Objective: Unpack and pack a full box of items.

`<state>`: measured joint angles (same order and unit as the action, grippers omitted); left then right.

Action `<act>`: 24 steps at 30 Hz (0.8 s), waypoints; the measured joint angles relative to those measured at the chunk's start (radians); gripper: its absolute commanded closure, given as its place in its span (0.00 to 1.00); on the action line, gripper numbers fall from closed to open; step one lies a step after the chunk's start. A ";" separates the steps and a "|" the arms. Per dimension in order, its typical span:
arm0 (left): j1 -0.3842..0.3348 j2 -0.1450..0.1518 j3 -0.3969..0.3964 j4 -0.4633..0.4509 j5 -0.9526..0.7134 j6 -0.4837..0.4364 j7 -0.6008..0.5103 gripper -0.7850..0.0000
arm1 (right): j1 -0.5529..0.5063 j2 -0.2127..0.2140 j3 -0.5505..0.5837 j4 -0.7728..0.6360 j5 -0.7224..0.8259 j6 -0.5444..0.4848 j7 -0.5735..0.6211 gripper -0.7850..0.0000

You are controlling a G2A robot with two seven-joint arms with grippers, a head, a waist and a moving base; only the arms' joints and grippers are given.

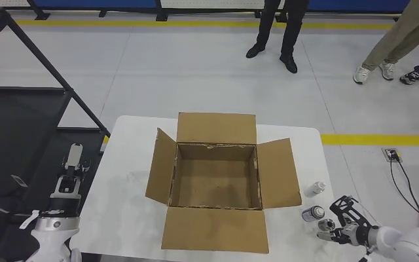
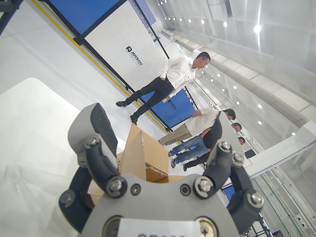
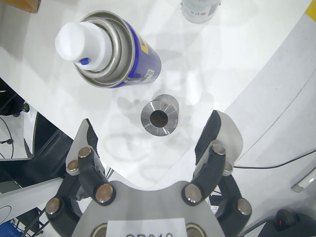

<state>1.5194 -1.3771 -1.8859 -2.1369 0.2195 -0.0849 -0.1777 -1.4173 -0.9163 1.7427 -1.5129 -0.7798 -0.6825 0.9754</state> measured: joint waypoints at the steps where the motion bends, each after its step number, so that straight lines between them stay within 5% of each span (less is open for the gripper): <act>1: 0.000 0.000 0.000 0.000 0.000 0.000 0.000 0.00 | 0.006 0.001 -0.006 0.007 -0.004 0.002 -0.004 0.14; 3: 0.000 0.000 0.000 0.000 0.000 0.000 0.000 0.00 | 0.013 0.002 -0.016 0.014 -0.014 0.008 -0.004 0.16; 5: 0.000 0.000 0.000 0.000 0.000 0.000 0.000 0.00 | 0.022 0.004 -0.031 0.019 -0.032 0.024 0.000 0.44; 9: 0.000 0.000 0.000 0.000 0.000 0.000 0.000 0.00 | 0.038 0.006 -0.051 0.032 -0.041 0.034 -0.006 0.69; 12: 0.000 0.000 0.000 0.000 0.000 0.000 0.000 0.00 | 0.043 0.009 -0.056 0.041 -0.041 0.035 -0.010 0.99; 19: 0.000 0.000 0.000 0.000 0.000 0.000 0.000 0.00 | 0.018 0.018 -0.023 0.027 -0.009 0.026 -0.047 1.00; 24: 0.000 0.000 0.000 0.000 0.000 0.000 0.000 0.00 | -0.051 0.029 0.101 -0.098 0.061 0.100 -0.047 1.00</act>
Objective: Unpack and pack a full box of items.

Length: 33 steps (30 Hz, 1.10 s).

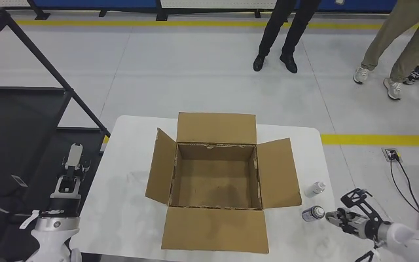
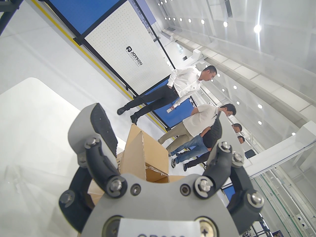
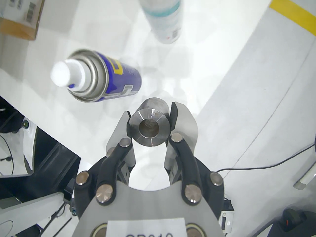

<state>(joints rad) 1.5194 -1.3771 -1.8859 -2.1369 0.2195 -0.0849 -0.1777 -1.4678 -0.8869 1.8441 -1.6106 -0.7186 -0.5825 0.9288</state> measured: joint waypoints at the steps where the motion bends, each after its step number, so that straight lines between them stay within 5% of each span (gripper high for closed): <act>1: 0.000 0.000 0.000 0.000 0.000 0.000 0.000 0.00 | -0.018 0.002 0.028 -0.043 0.011 0.026 0.009 1.00; 8: 0.000 0.000 0.000 0.000 0.000 0.000 0.000 0.00 | -0.139 0.006 0.219 -0.456 0.065 0.206 0.109 1.00; 13: 0.000 0.000 0.000 0.000 0.000 0.000 0.000 0.00 | -0.113 0.015 0.202 -0.684 0.073 0.300 0.210 1.00; 22: 0.000 0.000 0.000 0.000 0.000 0.000 0.000 0.00 | 0.264 0.032 -0.282 -0.739 -0.068 0.410 0.330 1.00; 33: 0.000 0.000 0.000 0.000 0.000 0.000 0.000 0.00 | 0.831 -0.090 -0.945 -0.484 -0.073 0.713 0.329 1.00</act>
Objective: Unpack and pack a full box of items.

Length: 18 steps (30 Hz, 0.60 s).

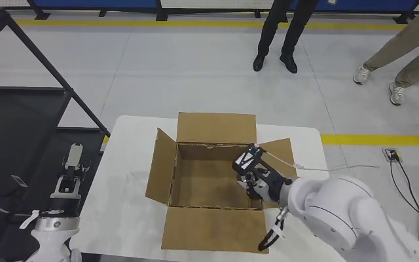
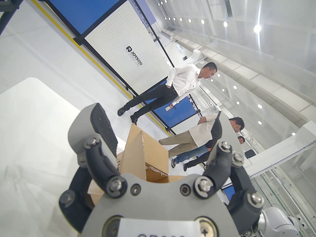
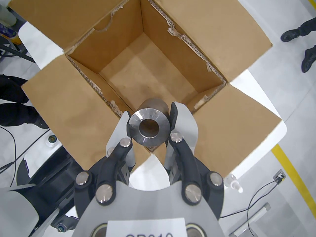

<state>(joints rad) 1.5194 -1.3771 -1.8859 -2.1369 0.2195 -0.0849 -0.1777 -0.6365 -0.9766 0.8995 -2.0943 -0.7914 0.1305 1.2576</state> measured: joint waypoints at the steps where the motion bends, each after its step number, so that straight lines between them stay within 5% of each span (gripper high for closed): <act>1: 0.000 0.000 0.000 0.000 0.000 0.000 0.000 0.00 | 0.035 -0.015 -0.044 0.031 0.007 0.024 -0.009 1.00; 6: 0.000 0.000 0.000 0.000 0.000 0.000 0.000 0.00 | 0.161 -0.075 -0.217 0.150 0.018 0.070 -0.032 1.00; 18: 0.000 0.000 0.000 0.000 0.000 0.000 0.000 0.00 | 0.157 -0.073 -0.204 0.147 0.017 0.068 -0.031 1.00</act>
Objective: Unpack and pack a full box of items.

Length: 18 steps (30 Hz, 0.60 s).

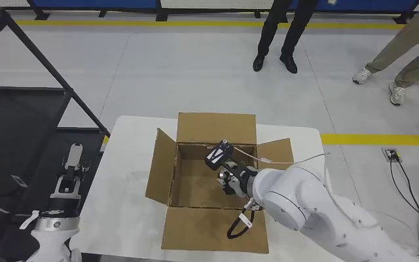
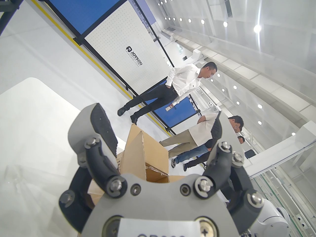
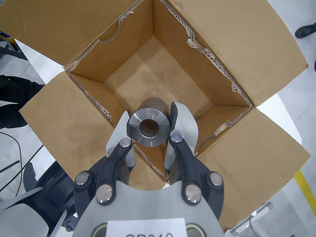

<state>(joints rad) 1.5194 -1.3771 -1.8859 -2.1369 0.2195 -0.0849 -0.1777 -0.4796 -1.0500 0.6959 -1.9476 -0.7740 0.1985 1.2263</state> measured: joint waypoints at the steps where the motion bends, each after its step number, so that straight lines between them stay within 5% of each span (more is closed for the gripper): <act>1: 0.000 0.000 0.000 0.000 0.000 0.000 0.000 0.00 | -0.001 0.000 0.001 0.002 0.001 0.000 -0.002 1.00; 9: 0.000 0.000 0.000 0.000 0.000 0.000 0.000 0.00 | 0.056 -0.067 -0.075 0.227 0.138 -0.080 -0.160 1.00; 18: 0.000 0.000 0.000 0.000 0.000 0.000 0.000 0.00 | 0.254 -0.294 -0.338 0.716 0.252 -0.093 -0.255 1.00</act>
<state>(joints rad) 1.5194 -1.3771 -1.8859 -2.1369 0.2195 -0.0849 -0.1777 -0.2251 -1.3440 0.3578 -1.2315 -0.5222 0.1052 0.9712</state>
